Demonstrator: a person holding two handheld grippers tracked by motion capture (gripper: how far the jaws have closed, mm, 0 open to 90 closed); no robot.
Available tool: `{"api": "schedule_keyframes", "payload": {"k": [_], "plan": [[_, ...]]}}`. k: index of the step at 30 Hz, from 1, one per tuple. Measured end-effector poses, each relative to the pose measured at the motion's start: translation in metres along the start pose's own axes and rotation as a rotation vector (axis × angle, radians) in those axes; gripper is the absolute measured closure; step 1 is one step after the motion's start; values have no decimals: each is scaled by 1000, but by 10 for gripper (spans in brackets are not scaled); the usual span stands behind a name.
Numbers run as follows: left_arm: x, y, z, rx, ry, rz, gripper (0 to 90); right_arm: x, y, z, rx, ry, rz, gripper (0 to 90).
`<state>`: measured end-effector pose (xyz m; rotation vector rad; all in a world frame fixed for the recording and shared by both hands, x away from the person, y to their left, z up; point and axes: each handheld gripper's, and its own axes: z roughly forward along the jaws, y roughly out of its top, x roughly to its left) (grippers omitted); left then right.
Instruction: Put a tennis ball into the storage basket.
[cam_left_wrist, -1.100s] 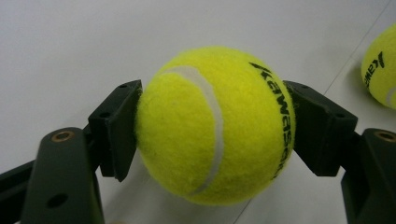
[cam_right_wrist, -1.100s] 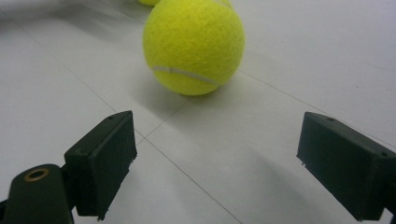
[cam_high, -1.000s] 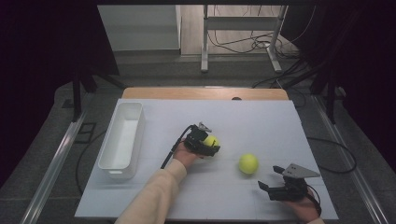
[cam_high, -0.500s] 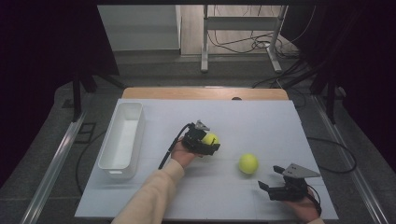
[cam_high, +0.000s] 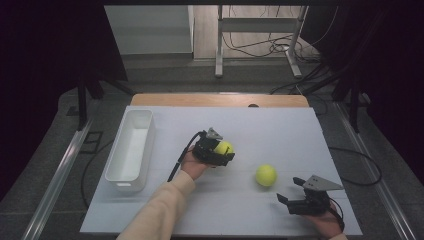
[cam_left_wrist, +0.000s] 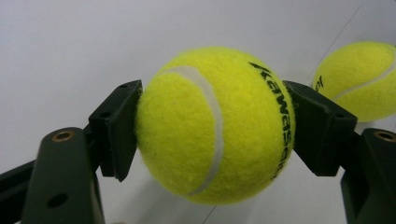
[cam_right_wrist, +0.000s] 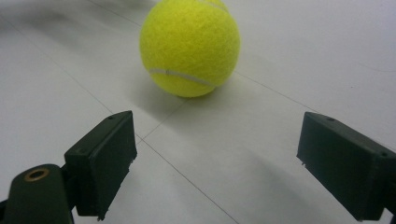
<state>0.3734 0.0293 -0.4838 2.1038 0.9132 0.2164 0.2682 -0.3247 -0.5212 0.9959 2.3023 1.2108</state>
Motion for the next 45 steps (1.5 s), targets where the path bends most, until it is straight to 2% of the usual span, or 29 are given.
{"api": "schedule_keyframes", "payload": {"k": [12, 28, 45], "plan": [[1, 1, -13, -37, -1, -3, 258, 0, 0, 0, 1, 0, 0, 123], [6, 6, -39, -102, 2, -23, 258, 0, 0, 0, 1, -4, 0, 123], [11, 8, -55, -148, 17, -33, 257, 0, 0, 1, 5, 0, -6, 123]]}}
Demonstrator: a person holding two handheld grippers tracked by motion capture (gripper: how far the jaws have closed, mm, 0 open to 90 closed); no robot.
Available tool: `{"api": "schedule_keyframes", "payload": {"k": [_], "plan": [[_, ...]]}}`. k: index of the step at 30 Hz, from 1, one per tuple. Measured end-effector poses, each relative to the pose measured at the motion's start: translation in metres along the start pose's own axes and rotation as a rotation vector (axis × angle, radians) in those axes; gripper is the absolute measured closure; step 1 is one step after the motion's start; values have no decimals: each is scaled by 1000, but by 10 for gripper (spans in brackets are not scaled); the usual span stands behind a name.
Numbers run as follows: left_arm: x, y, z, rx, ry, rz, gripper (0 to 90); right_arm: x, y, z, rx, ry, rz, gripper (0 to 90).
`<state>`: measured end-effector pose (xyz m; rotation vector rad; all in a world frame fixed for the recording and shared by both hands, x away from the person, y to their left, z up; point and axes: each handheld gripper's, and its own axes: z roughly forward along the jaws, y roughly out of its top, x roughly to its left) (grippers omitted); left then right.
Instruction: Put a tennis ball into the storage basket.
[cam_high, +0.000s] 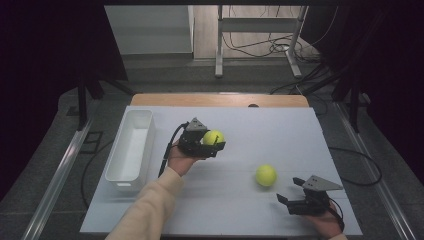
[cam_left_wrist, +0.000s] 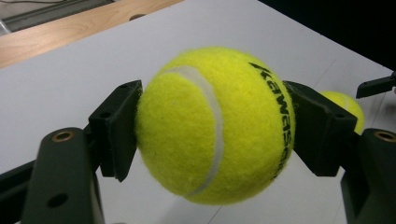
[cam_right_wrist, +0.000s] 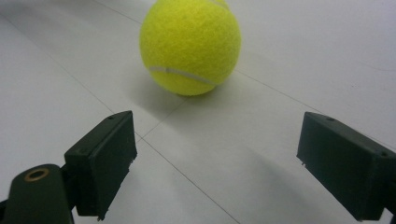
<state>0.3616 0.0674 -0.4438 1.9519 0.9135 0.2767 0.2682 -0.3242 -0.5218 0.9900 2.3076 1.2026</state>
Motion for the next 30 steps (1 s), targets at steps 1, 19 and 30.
{"api": "schedule_keyframes", "payload": {"k": [1, 19, 30], "plan": [[0, 0, -1, -2, 2, 1, 257, 0, 0, 0, 0, 0, 0, 123], [6, 4, -13, -28, 18, -5, 257, 0, 0, 0, 4, -3, 0, 122], [12, 4, -23, -47, 36, -14, 257, 0, 0, 0, 5, -4, -1, 123]]}}
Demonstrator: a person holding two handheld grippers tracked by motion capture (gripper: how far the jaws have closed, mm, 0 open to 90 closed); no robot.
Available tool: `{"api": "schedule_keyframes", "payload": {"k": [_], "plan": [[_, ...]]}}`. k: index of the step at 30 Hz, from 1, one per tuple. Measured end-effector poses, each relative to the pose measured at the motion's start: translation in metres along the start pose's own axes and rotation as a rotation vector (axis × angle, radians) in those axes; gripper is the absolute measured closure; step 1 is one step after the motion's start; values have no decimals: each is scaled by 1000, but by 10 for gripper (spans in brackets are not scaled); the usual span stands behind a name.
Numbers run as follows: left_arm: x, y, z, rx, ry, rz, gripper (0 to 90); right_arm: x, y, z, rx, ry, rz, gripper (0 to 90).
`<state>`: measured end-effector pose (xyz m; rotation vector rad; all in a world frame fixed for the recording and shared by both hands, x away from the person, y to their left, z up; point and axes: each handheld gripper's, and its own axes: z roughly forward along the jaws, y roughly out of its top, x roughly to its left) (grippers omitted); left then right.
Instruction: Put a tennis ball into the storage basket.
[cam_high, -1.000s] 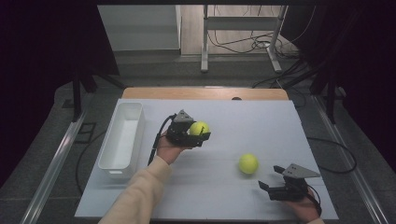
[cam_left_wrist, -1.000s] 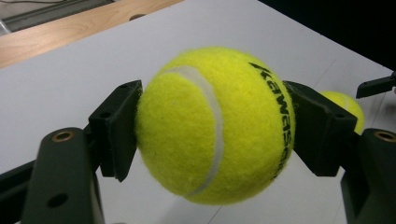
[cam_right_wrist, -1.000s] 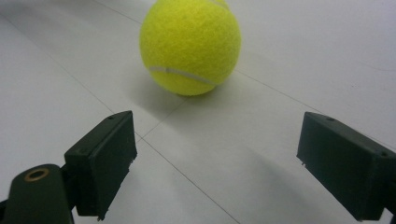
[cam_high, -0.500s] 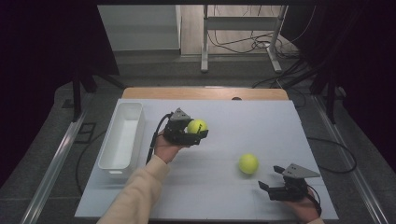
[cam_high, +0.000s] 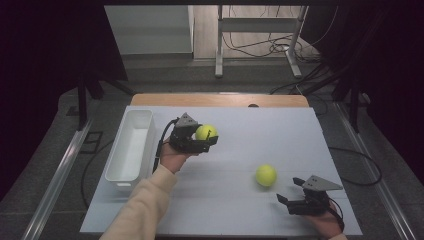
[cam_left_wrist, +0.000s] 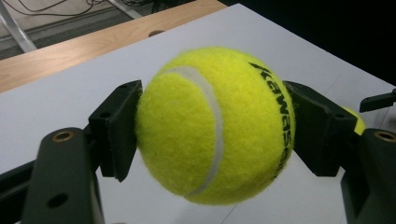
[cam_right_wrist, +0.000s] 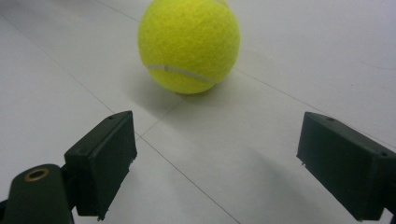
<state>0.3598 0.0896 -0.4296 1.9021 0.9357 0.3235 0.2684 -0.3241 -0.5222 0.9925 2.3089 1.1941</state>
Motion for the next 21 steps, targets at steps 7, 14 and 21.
{"api": "schedule_keyframes", "payload": {"k": [7, 14, 21], "plan": [[2, 0, -3, -3, 8, -1, 257, 0, 0, 0, 0, 0, -1, 122], [5, 0, -6, -9, 13, -6, 257, 0, 0, 0, 2, -1, -1, 122], [7, 1, -9, -15, 18, -9, 257, 0, 0, 0, 2, 0, -1, 122]]}}
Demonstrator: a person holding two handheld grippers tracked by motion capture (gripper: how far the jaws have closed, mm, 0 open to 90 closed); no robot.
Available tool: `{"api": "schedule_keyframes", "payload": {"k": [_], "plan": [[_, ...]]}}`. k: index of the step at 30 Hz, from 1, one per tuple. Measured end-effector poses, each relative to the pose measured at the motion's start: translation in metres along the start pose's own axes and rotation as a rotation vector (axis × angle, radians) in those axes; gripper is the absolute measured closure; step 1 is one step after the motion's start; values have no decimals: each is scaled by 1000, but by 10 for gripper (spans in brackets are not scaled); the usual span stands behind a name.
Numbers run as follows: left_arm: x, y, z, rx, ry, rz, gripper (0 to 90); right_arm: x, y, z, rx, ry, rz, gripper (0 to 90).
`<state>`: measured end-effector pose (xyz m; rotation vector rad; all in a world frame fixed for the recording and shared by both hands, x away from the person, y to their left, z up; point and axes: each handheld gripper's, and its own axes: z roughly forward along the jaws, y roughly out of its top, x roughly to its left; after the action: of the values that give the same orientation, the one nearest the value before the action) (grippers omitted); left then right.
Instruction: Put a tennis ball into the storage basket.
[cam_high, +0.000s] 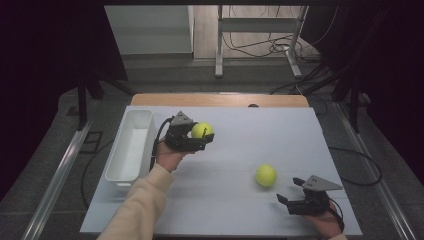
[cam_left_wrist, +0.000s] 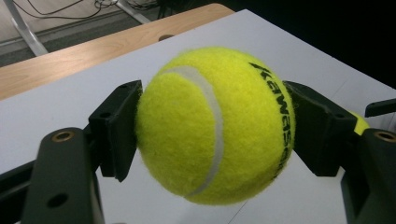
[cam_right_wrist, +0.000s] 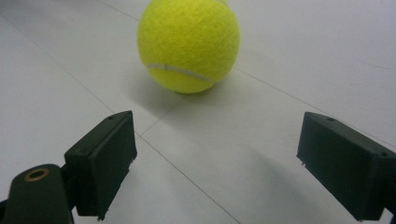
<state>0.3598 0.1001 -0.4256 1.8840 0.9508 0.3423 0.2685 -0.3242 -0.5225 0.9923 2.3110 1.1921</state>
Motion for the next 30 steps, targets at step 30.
{"api": "schedule_keyframes", "payload": {"k": [30], "plan": [[7, -1, -9, -16, 18, -13, 257, 0, 0, 0, 2, 0, 1, 122]]}}
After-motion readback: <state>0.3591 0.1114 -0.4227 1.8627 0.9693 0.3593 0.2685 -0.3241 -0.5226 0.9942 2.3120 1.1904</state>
